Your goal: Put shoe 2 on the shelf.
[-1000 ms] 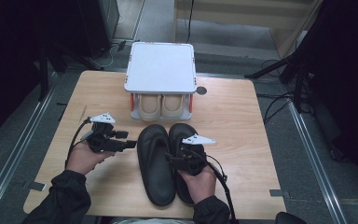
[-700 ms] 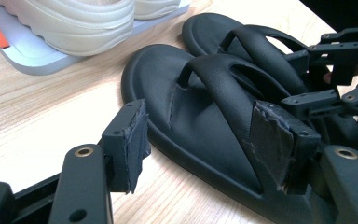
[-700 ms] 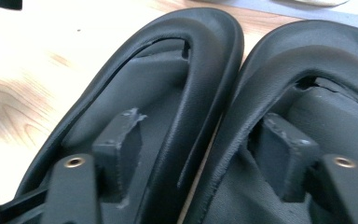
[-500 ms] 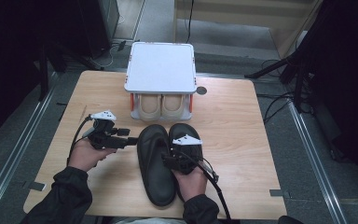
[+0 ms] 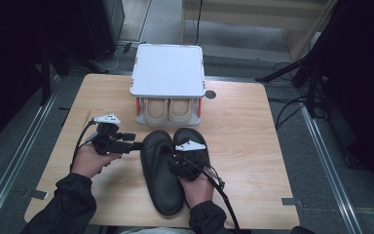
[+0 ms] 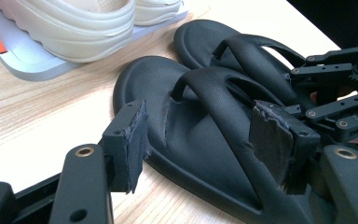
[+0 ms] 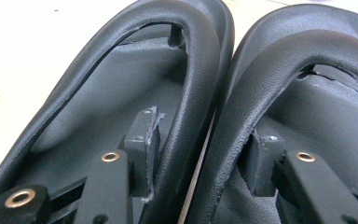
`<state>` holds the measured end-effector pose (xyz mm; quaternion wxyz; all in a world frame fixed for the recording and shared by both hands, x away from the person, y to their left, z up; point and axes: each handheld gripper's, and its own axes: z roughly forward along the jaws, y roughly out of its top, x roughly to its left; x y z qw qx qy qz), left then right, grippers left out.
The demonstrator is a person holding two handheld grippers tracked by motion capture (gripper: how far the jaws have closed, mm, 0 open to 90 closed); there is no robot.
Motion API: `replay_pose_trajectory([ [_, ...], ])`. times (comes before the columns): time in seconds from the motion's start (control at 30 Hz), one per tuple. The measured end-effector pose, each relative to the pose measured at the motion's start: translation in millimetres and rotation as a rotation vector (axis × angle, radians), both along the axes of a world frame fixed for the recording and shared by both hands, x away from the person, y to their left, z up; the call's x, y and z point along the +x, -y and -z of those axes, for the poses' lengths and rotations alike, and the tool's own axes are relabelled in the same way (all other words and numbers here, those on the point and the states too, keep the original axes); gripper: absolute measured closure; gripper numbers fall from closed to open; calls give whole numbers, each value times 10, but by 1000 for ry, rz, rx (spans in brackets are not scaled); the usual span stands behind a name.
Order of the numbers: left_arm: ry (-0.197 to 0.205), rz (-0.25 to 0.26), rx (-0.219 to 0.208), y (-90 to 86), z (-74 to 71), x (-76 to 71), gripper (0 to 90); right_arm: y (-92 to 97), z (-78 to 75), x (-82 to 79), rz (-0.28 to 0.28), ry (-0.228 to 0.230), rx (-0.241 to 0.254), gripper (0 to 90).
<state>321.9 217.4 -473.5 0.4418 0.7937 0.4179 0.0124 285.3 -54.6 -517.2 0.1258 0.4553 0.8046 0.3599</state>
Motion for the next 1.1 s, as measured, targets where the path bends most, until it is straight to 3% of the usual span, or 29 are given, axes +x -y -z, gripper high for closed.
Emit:
replay_pose_trajectory([
  [0.23, 1, -3, 2, -2, 2, 1, 380, -1, -6, -5, 4, -6, -4, 635],
  [0.4, -3, 5, 7, 10, 4, -2, 381, 9, -1, -8, 10, -5, 4, 649],
  [0.73, -5, 8, 13, 20, 11, 1, 380, 126, -4, -11, 60, -9, 34, 755],
  [1.0, -1, -3, 9, -5, 4, 3, 380, 159, -32, 6, 26, -7, 16, 758],
  [1.1, -7, -14, 12, -18, 4, 6, 382, 229, -79, 14, -30, -24, 27, 758],
])
